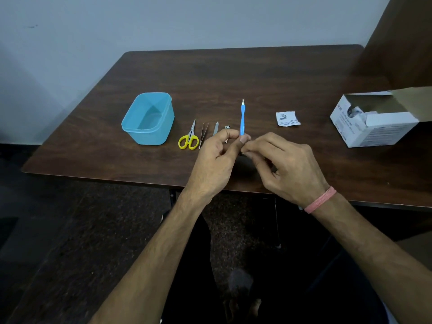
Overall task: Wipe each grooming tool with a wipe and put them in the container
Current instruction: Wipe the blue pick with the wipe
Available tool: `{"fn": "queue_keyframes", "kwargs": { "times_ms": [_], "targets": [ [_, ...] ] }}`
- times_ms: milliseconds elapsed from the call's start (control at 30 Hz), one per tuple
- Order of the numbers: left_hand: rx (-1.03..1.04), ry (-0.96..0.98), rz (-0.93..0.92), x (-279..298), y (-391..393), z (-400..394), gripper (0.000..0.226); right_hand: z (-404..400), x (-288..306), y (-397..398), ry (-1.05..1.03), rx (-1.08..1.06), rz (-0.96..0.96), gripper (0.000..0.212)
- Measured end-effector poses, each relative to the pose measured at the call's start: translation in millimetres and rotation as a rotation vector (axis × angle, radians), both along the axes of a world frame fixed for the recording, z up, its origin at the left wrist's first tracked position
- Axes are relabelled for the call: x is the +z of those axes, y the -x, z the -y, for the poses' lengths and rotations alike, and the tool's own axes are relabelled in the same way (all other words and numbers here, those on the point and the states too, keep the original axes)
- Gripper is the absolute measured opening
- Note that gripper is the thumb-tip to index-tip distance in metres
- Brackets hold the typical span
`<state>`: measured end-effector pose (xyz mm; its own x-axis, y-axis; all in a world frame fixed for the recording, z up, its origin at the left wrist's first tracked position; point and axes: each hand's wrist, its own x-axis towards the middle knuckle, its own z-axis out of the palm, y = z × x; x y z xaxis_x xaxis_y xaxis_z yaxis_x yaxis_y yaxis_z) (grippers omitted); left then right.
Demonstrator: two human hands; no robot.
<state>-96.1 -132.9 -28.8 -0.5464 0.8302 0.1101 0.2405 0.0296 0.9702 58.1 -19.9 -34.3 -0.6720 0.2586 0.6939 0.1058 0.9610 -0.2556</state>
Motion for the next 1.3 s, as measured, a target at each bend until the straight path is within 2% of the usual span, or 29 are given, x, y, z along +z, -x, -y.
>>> {"fn": "queue_keyframes", "kwargs": {
  "times_ms": [167, 467, 900, 1100, 1300],
  "targets": [
    [-0.032, -0.018, 0.016, 2, -5, 2, 0.017, -1, 0, 1, 0.122, -0.041, -0.075, 0.013],
    [-0.082, -0.022, -0.068, -7, 0, 3, 0.021, -6, -5, 2, 0.120, -0.026, -0.116, 0.013],
    [-0.060, 0.012, -0.063, -4, -2, 6, 0.025, -10, -10, 1, 0.126, -0.036, -0.169, 0.010],
    [-0.085, -0.008, -0.063, -7, -3, 4, 0.028, -15, -10, 4, 0.197, -0.159, -0.231, 0.009],
    [-0.107, -0.011, -0.080, -8, -1, 4, 0.027, -12, -8, 3, 0.195, -0.120, -0.207, 0.008]
  ]
}}
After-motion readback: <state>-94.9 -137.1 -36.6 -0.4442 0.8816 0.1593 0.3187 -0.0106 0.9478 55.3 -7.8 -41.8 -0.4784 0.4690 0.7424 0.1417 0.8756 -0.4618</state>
